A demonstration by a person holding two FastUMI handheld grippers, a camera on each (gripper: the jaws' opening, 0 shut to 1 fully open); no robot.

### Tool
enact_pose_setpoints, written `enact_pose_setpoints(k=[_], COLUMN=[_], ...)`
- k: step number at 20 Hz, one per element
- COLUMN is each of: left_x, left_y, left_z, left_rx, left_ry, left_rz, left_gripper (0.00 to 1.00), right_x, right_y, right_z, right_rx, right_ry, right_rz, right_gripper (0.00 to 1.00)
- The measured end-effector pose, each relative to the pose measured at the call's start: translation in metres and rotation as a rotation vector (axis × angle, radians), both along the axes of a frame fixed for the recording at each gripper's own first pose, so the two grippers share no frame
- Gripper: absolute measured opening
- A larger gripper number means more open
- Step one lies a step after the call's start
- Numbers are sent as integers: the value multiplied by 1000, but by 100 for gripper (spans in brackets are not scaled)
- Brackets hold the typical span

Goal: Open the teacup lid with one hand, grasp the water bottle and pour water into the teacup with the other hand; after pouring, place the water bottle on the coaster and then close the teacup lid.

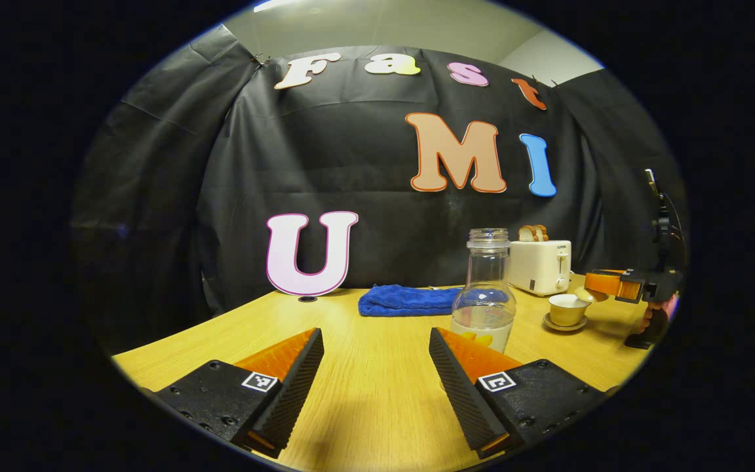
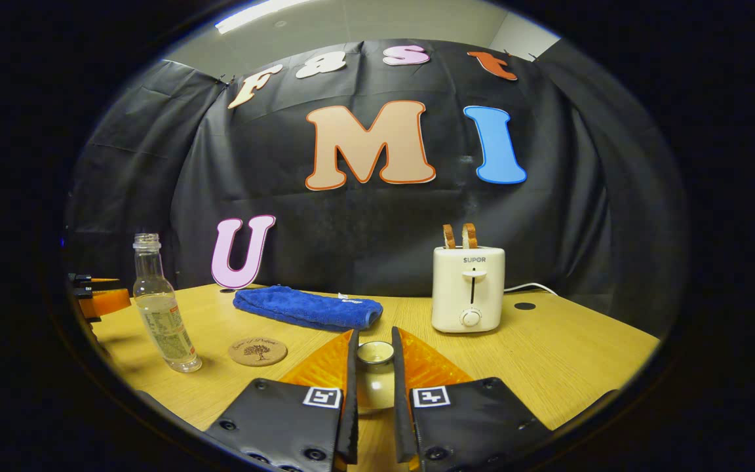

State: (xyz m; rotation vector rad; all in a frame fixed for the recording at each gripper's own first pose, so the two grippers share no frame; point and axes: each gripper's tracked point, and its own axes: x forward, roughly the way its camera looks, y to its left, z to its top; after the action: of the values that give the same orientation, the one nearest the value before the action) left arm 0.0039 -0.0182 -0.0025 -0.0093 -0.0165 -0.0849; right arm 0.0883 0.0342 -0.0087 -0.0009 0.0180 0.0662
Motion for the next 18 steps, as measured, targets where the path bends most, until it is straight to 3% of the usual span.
enact_pose_setpoints(k=[6, 14, 18], left_x=[-8, -3, 11], left_y=[-39, -77, -88], left_z=[2, -1, -9], left_rx=[0, 1, 16], left_ry=[-9, 10, 58], left_rz=[-196, -338, -339], left_gripper=[94, 95, 95], right_x=[-39, -62, -68], right_y=[-31, -66, -77], right_z=[4, 7, 7], right_rx=[-2, -6, -8], right_ry=[-10, -18, -20], right_rz=[-72, -189, -221], right_gripper=[25, 25, 26])
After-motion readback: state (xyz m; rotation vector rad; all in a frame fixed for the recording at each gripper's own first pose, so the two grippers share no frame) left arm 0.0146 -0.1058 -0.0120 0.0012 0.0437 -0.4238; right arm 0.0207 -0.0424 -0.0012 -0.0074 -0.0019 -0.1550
